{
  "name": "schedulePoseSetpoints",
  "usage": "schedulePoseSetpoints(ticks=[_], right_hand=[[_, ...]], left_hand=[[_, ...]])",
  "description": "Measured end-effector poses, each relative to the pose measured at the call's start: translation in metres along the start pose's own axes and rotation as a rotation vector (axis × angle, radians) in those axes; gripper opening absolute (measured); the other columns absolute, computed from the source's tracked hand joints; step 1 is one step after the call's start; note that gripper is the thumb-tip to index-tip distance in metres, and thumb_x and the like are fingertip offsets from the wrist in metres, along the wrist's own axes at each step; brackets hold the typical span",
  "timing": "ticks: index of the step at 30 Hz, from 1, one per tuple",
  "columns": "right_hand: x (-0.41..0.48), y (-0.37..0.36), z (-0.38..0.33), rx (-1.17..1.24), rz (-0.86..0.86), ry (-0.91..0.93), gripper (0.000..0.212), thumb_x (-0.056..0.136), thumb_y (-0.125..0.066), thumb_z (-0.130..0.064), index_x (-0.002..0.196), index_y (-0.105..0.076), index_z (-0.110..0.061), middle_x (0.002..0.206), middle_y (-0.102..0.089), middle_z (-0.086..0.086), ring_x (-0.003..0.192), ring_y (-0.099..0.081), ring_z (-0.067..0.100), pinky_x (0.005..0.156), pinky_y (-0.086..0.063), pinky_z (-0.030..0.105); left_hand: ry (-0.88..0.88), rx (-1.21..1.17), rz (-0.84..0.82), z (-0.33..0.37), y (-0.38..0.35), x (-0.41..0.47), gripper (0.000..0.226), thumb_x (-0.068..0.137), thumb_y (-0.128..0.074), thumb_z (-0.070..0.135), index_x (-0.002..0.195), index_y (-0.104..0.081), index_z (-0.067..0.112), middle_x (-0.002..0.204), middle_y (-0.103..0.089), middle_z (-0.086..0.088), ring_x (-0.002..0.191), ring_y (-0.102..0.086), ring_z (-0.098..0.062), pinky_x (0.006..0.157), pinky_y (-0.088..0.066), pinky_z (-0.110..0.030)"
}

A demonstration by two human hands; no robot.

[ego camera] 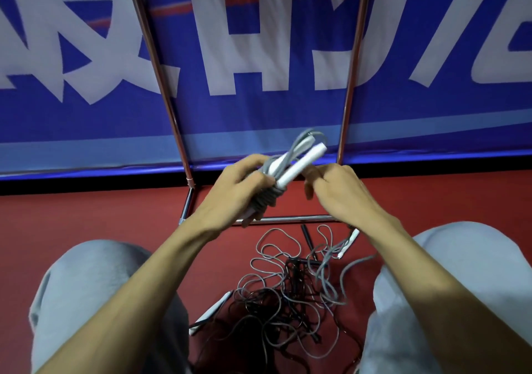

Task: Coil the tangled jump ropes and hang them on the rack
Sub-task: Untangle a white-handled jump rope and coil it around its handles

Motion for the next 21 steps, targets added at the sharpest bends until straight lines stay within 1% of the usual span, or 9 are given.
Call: schedulePoseSetpoints(ticks=[2,4,8,11,13,14,17,19,21], right_hand=[[0.001,-0.003,-0.003,0.053,-0.032,0.002,0.065,0.093,-0.030,-0.060,0.054,-0.059,-0.016,0.037,-0.047,-0.005,0.047,-0.048,0.012,0.059,-0.035,0.030],[-0.001,-0.008,-0.008,0.064,-0.089,0.043,0.061,0.098,-0.034,-0.051,0.054,-0.057,-0.016,0.035,-0.045,-0.008,0.041,-0.045,0.006,0.058,-0.036,0.028],[-0.010,-0.011,-0.015,0.014,-0.162,0.146,0.046,0.097,-0.043,-0.041,0.060,-0.057,-0.018,0.041,-0.044,-0.006,0.045,-0.044,0.005,0.052,-0.031,0.019],[-0.015,-0.013,-0.015,-0.062,-0.230,0.191,0.041,0.095,-0.050,-0.040,0.060,-0.054,-0.020,0.043,-0.049,-0.010,0.048,-0.046,0.005,0.053,-0.035,0.019],[-0.017,-0.009,-0.017,-0.112,-0.217,0.222,0.040,0.093,-0.054,-0.041,0.060,-0.050,-0.020,0.051,-0.051,-0.005,0.053,-0.049,0.010,0.060,-0.043,0.032],[-0.018,-0.006,-0.018,-0.114,-0.212,0.222,0.038,0.092,-0.056,-0.041,0.061,-0.050,-0.019,0.053,-0.051,-0.003,0.053,-0.052,0.014,0.058,-0.045,0.034],[-0.024,-0.005,-0.016,-0.007,-0.337,0.177,0.027,0.090,-0.063,-0.032,0.071,-0.055,-0.014,0.053,-0.051,-0.002,0.044,-0.062,0.018,0.045,-0.048,0.029],[-0.030,-0.009,-0.016,-0.040,-0.438,0.190,0.014,0.091,-0.062,-0.026,0.082,-0.060,-0.016,0.056,-0.051,-0.002,0.044,-0.062,0.017,0.048,-0.054,0.032],[-0.034,-0.014,-0.018,-0.135,-0.470,0.250,0.008,0.093,-0.058,-0.023,0.091,-0.064,-0.018,0.058,-0.051,-0.004,0.046,-0.056,0.008,0.056,-0.055,0.029]], left_hand=[[0.053,-0.114,0.089,-0.005,0.007,0.004,0.040,0.083,-0.048,0.016,0.121,-0.058,0.024,0.063,-0.062,-0.014,0.045,-0.047,-0.023,0.042,-0.034,-0.023],[0.089,-0.189,0.108,-0.008,0.009,0.006,0.048,0.090,-0.042,0.013,0.133,-0.052,0.033,0.067,-0.059,-0.019,0.044,-0.047,-0.024,0.042,-0.034,-0.022],[0.115,-0.217,0.169,-0.013,0.011,0.007,0.031,0.094,-0.043,0.012,0.117,-0.061,0.021,0.070,-0.059,-0.019,0.044,-0.048,-0.024,0.042,-0.035,-0.022],[0.147,-0.149,0.267,-0.024,0.022,0.008,0.013,0.095,-0.051,0.014,0.103,-0.060,0.012,0.068,-0.061,-0.014,0.046,-0.050,-0.025,0.042,-0.036,-0.023],[0.126,-0.020,0.279,-0.028,0.026,0.011,0.008,0.093,-0.057,0.015,0.100,-0.059,0.012,0.070,-0.062,-0.013,0.047,-0.051,-0.024,0.042,-0.037,-0.025],[0.109,0.048,0.271,-0.029,0.028,0.012,0.007,0.092,-0.060,0.016,0.099,-0.058,0.015,0.071,-0.062,-0.013,0.049,-0.052,-0.024,0.042,-0.038,-0.026],[0.058,0.307,0.270,-0.030,0.035,0.016,0.018,0.087,-0.068,0.024,0.099,-0.056,0.020,0.073,-0.064,-0.007,0.053,-0.057,-0.019,0.048,-0.045,-0.029],[0.028,0.608,0.265,-0.028,0.038,0.016,0.028,0.082,-0.072,0.032,0.102,-0.053,0.024,0.076,-0.064,0.000,0.063,-0.059,-0.021,0.059,-0.046,-0.033],[0.029,0.830,0.255,-0.028,0.036,0.014,0.032,0.080,-0.070,0.037,0.102,-0.050,0.027,0.081,-0.060,0.007,0.072,-0.054,-0.025,0.063,-0.040,-0.035]])
Point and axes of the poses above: each hand's wrist, its own x-axis towards the middle knuckle, its own y-axis out of the back of the hand, z = x × y, the point moved 8 cm from there along x, towards the middle knuckle
